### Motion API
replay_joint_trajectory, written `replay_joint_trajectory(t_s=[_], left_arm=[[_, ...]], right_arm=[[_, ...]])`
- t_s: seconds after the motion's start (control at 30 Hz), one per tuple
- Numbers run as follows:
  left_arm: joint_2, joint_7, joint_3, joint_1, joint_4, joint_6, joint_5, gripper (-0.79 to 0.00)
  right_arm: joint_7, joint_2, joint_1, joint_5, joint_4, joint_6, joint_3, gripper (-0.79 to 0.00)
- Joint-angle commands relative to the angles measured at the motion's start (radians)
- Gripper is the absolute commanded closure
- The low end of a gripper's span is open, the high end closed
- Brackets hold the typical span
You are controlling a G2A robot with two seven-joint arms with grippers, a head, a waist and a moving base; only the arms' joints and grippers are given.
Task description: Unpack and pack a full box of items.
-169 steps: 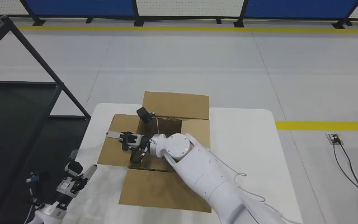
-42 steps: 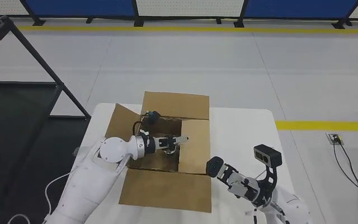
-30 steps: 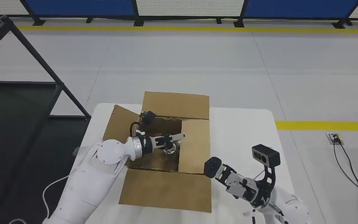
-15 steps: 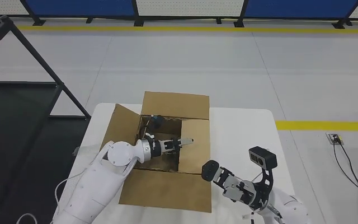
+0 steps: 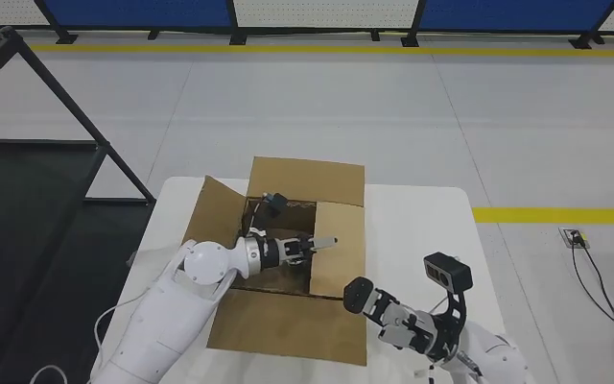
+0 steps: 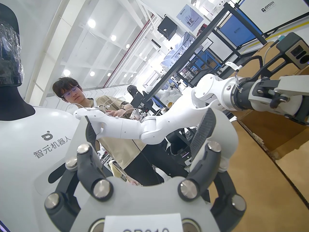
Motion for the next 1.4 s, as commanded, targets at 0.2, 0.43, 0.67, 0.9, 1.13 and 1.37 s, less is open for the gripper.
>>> replay_joint_trajectory(t_s=[0.2, 0.43, 0.67, 0.9, 1.13, 1.37], left_arm=[[0.008, 0.007, -0.042, 0.031, -0.099, 0.001, -0.010, -0.785], [-0.003, 0.035, -0.021, 0.013, -0.161, 0.023, -0.002, -0.785], [-0.030, 0.065, 0.042, -0.042, -0.176, 0.048, -0.012, -0.785], [-0.072, 0.108, 0.128, -0.104, -0.113, 0.046, -0.042, -0.785], [-0.115, 0.098, 0.209, -0.157, -0.025, 0.029, -0.068, -0.785], [-0.147, 0.096, 0.238, -0.203, 0.061, -0.007, -0.085, -0.785]], right_arm=[[0.000, 0.014, -0.002, -0.007, -0.017, -0.009, -0.001, -0.785], [0.007, 0.031, -0.030, -0.022, -0.050, -0.031, 0.032, -0.785], [0.022, 0.048, -0.071, -0.051, -0.076, -0.044, 0.061, -0.785], [-0.066, 0.056, -0.085, -0.159, -0.077, -0.035, 0.069, -0.785], [-0.119, 0.063, -0.081, -0.239, -0.080, -0.021, 0.046, -0.785], [-0.243, 0.067, -0.105, -0.406, -0.099, 0.014, 0.041, -0.785]])
